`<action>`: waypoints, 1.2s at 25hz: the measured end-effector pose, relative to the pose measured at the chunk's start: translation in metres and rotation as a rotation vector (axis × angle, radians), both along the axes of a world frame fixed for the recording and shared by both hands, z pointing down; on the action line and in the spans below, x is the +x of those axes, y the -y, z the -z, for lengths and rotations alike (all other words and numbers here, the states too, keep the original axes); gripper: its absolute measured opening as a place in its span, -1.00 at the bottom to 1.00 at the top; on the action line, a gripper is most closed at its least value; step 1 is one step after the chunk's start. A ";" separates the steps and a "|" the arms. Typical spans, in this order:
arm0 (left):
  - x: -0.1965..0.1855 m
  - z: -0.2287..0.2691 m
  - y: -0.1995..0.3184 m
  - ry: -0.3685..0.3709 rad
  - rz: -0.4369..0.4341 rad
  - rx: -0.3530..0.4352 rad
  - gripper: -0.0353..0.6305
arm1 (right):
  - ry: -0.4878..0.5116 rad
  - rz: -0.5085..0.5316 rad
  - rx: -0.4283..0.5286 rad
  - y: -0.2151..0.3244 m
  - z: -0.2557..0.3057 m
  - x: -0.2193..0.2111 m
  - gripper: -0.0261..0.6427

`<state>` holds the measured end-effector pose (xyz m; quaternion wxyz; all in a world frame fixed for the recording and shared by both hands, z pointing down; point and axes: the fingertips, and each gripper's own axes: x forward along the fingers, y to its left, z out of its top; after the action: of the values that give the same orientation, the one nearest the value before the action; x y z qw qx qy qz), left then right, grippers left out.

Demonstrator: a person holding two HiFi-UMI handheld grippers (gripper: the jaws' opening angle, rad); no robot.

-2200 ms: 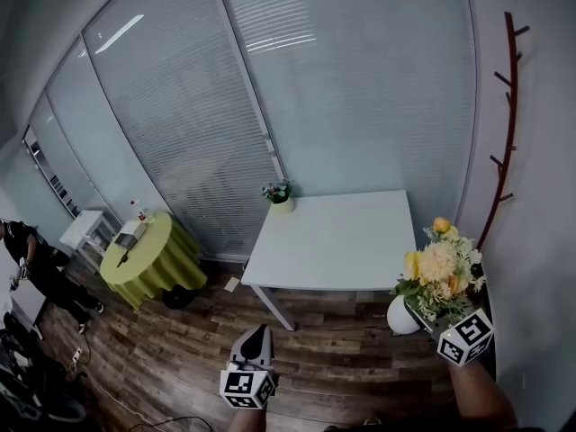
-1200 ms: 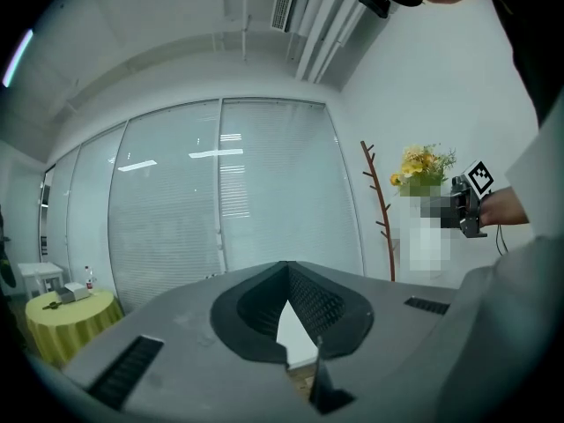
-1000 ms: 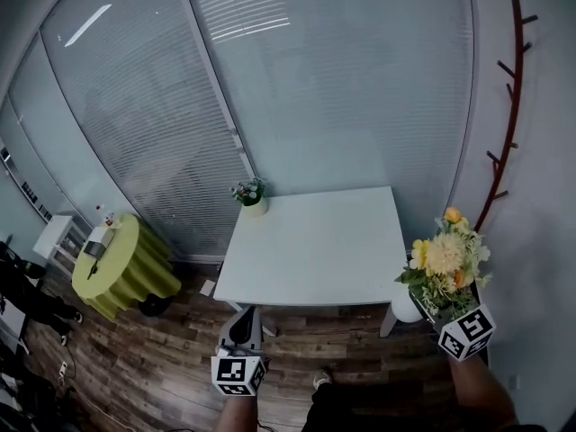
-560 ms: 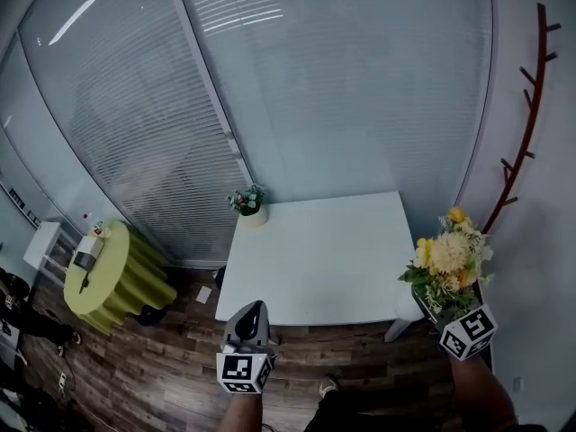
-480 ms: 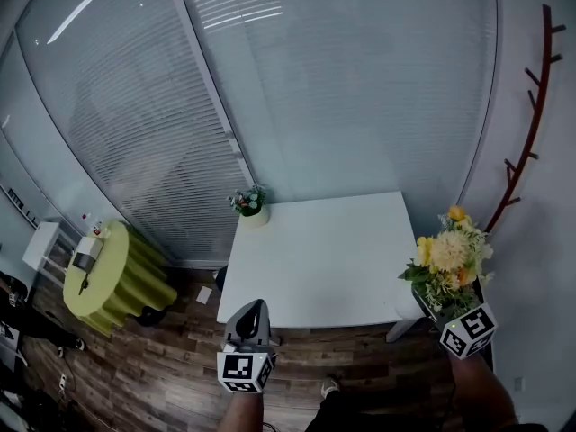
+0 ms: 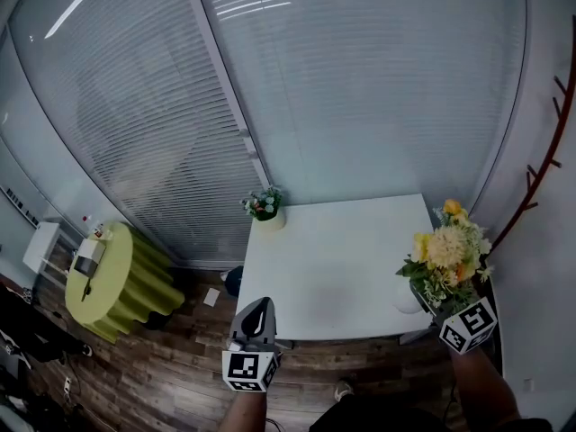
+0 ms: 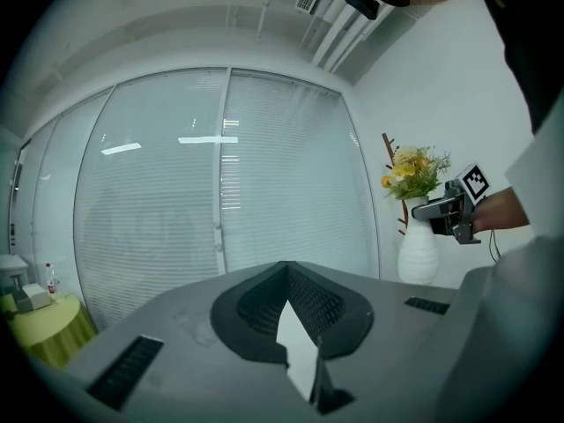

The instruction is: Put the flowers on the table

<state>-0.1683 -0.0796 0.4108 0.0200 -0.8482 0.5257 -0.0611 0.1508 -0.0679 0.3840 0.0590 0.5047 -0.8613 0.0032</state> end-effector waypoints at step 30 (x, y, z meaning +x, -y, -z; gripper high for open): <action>-0.023 -0.007 0.112 -0.066 0.030 0.031 -0.91 | -0.006 0.028 -0.005 0.137 -0.028 -0.063 -0.14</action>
<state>-0.1913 -0.1917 0.4176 0.0149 -0.8415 0.5395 -0.0250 0.0876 -0.2045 0.4119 0.0628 0.4923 -0.8681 0.0031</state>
